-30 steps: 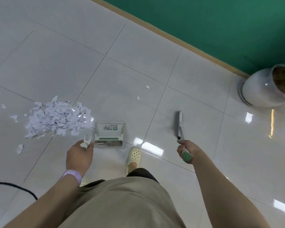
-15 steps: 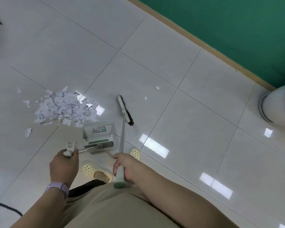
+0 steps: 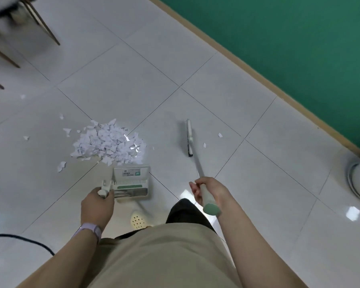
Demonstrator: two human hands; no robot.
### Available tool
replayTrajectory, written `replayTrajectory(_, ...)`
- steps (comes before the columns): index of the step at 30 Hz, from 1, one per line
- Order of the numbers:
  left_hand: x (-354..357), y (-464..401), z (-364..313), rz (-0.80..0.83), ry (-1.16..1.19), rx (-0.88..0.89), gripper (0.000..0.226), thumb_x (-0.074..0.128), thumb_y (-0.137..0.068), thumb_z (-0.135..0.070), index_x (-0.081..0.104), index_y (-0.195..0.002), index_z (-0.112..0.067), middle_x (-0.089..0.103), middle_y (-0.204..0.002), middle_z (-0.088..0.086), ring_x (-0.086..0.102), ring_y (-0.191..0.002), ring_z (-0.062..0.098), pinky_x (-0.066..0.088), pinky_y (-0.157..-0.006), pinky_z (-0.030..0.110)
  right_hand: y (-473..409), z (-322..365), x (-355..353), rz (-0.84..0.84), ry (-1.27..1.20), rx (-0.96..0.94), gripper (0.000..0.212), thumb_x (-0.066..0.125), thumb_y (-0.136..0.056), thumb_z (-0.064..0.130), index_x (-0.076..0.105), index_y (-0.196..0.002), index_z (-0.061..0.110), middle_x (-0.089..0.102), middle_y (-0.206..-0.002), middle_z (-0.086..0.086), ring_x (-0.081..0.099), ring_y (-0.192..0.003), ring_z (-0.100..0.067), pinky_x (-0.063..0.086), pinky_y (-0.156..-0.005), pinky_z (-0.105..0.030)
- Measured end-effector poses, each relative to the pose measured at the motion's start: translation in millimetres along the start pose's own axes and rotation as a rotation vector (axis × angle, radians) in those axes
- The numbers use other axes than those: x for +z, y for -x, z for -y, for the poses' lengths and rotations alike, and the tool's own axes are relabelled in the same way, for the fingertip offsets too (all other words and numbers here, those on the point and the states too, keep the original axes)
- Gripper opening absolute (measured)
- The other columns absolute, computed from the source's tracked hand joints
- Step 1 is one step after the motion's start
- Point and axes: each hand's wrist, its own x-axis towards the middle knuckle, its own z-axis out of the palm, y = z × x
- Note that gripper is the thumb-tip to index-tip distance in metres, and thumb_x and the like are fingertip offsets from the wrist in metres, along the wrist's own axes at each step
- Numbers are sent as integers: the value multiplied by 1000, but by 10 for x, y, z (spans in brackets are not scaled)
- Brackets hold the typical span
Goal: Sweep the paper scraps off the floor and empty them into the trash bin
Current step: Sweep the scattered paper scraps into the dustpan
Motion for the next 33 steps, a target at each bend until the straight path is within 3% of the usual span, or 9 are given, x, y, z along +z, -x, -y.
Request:
replayTrajectory(3,-50,-49,85,15,11,-3,20,63,-94,-31,64,-84,-13,65,-74,7,58,-76,34,40,-63,34,-89,307,-237,-105,-45,-70,8,48,-95,0,46,-101,5,57,-70,-15,56,-40,-15,45,-36,-17)
replayTrajectory(9,-162,-201,-133,56,-53,63,16,66,-92,-32,67,-86,-17,66,-71,1,59,-71,26,42,-60,32,-419,1236,-571,-271,74,-155,16,45,-93,-4,45,-85,10,42,-59,-2,42,-30,-9,39,-31,-16)
replayTrajectory(15,67,19,-534,-9,-33,-77,10,66,-91,-34,65,-85,-25,67,-66,-4,63,-65,19,52,-60,33,-914,1887,-783,-351,408,54,15,55,-96,4,46,-90,14,39,-39,1,43,-27,-10,40,-30,-18)
replayTrajectory(19,288,280,-851,-123,53,-216,13,68,-92,-30,58,-86,-23,65,-64,-1,62,-63,23,52,-61,35,-979,1727,-361,-262,647,167,14,43,-89,-11,48,-92,1,49,-79,-13,51,-62,-25,48,-48,-28)
replayTrajectory(22,451,396,-990,-195,102,-313,13,66,-92,-28,60,-81,-25,66,-64,2,61,-64,24,52,-62,35,-787,1396,106,-130,538,271,18,34,-91,-10,46,-90,3,51,-86,-8,58,-74,-26,51,-63,-31)
replayTrajectory(24,607,502,-1032,-229,149,-390,9,64,-92,-31,63,-85,-27,66,-63,2,62,-63,24,53,-60,35,-718,1216,342,-58,482,343,24,30,-87,-10,45,-80,8,50,-68,-4,57,-54,-22,49,-50,-25)
replayTrajectory(26,769,649,-1033,-260,182,-459,9,63,-92,-36,65,-92,-27,65,-63,1,62,-62,25,53,-59,34,-748,1105,510,2,516,379,31,32,-84,-9,35,-63,13,35,-47,-2,38,-31,-18,35,-35,-17)
replayTrajectory(31,980,966,-1027,-283,159,-514,10,61,-92,-46,63,-96,-36,65,-61,-5,61,-58,20,50,-54,30,-837,1171,823,138,459,541,38,50,-85,-8,38,-57,14,35,-45,1,36,-28,-10,32,-31,-13)
replayTrajectory(33,995,999,-1027,-313,201,-552,6,62,-92,-43,62,-94,-37,64,-60,-5,61,-58,19,51,-56,31,-838,1317,886,223,393,643,43,60,-72,-17,37,-58,16,36,-44,1,36,-27,-9,32,-28,-17)
